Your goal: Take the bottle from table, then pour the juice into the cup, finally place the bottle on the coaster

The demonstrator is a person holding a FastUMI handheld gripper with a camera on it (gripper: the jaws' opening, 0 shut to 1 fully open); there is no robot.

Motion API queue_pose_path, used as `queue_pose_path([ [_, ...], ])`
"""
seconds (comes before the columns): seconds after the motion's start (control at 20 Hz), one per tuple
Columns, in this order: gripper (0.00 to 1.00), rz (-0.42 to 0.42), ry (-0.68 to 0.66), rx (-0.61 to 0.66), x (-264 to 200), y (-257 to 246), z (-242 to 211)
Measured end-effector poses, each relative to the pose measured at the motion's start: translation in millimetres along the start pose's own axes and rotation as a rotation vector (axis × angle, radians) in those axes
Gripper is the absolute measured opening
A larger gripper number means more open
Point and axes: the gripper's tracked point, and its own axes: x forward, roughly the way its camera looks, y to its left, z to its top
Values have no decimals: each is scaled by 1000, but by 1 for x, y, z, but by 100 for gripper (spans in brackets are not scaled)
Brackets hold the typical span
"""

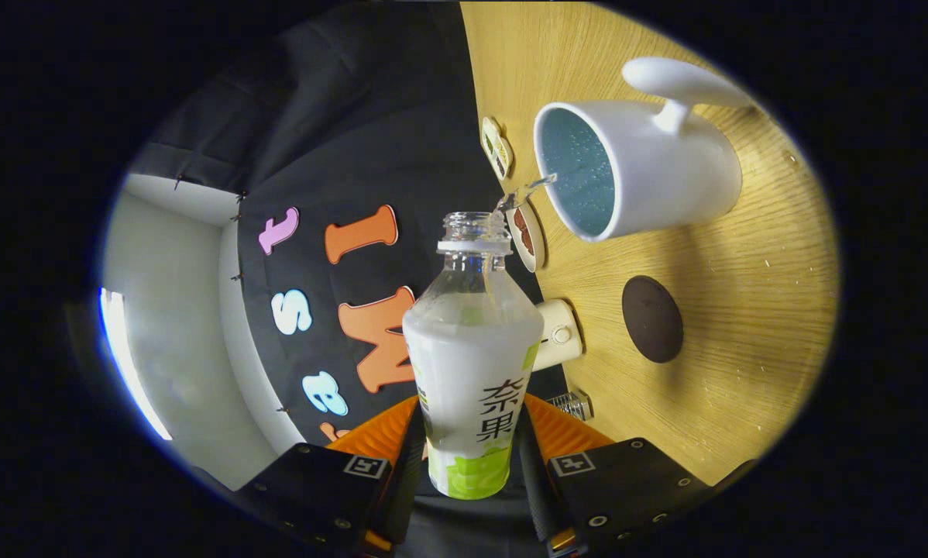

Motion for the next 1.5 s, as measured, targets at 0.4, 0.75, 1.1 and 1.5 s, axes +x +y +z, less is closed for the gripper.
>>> queue_pose_path([
  [0.4, 61, 11, -16, 33, -3, 3, 5],
  [0.75, 61, 14, -32, 74, -3, 5, 10],
  [1.1, 61, 17, -46, 100, -1, 15, 18],
  [1.5, 61, 17, -45, 150, -8, 15, 19],
])
